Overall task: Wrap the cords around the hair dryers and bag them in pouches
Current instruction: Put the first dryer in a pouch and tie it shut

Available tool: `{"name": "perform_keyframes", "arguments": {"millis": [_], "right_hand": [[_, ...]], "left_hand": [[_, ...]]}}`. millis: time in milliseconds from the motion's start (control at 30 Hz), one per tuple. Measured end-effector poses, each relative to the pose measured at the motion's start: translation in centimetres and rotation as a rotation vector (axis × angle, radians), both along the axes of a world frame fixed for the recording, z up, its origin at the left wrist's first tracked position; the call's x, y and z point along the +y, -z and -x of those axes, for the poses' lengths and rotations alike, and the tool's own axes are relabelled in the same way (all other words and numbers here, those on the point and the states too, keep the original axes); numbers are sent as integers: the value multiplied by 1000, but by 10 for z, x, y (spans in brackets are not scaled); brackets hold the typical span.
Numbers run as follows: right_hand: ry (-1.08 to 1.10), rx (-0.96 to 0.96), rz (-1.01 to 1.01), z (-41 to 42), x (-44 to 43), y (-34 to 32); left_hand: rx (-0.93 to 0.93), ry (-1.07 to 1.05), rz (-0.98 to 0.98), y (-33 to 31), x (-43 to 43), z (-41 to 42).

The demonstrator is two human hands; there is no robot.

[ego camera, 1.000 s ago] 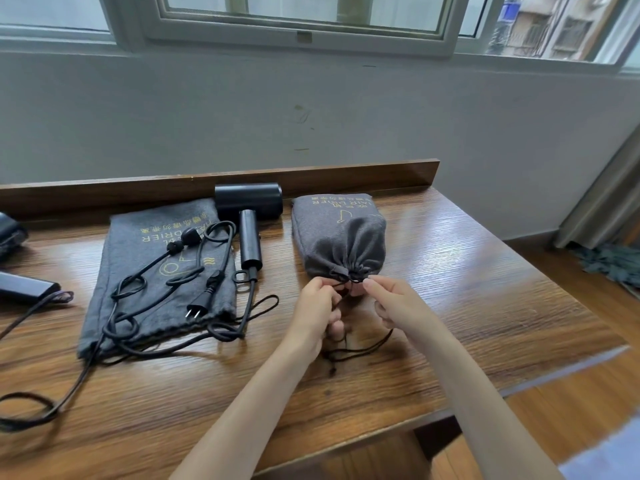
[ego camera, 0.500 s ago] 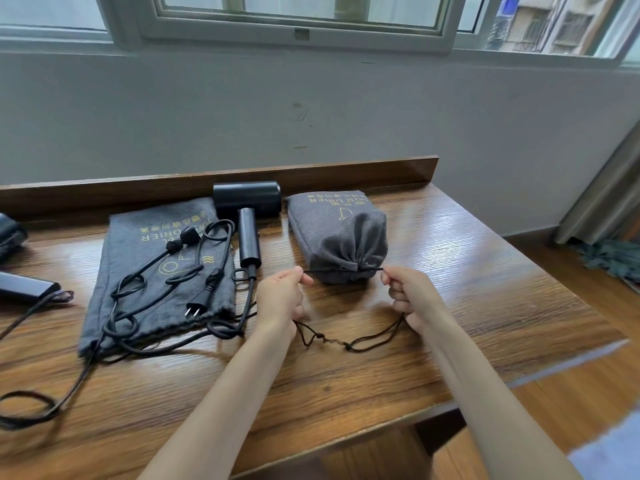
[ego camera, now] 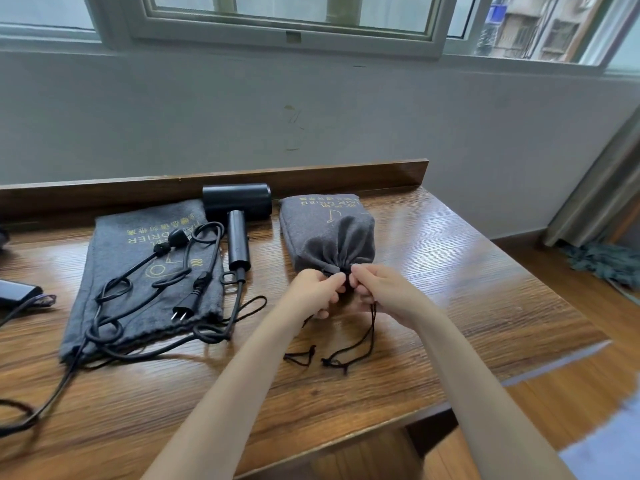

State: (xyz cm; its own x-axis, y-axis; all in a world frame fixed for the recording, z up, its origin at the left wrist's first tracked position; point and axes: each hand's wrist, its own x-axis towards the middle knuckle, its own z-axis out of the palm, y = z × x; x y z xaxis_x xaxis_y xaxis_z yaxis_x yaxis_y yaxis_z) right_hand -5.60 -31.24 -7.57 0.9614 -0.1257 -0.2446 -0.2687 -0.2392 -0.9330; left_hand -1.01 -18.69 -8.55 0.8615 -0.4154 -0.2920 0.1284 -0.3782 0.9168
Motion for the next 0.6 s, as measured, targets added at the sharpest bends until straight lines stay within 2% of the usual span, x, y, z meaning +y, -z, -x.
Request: {"name": "perform_keyframes", "arguments": {"millis": [100,200,300,400,533,600], "right_hand": [[65,-73,56,-3,-1,6],[238,-117,-31,-2,-5,13],[317,-133,-130,-1,-2,18],[351,-138,-244,-2,1,20],[378,-173,-522,-2,7,26],[358,-201,-611,1,11,29]], "left_hand": [[125,-78,234,5,-2,5],[336,-241,506,3,1,4],[529,-361,650,0,3,-1],[573,-351,675,2,5,-1],[621,-154,651,9,11,8],[582,-45,633,13,11,13]]}}
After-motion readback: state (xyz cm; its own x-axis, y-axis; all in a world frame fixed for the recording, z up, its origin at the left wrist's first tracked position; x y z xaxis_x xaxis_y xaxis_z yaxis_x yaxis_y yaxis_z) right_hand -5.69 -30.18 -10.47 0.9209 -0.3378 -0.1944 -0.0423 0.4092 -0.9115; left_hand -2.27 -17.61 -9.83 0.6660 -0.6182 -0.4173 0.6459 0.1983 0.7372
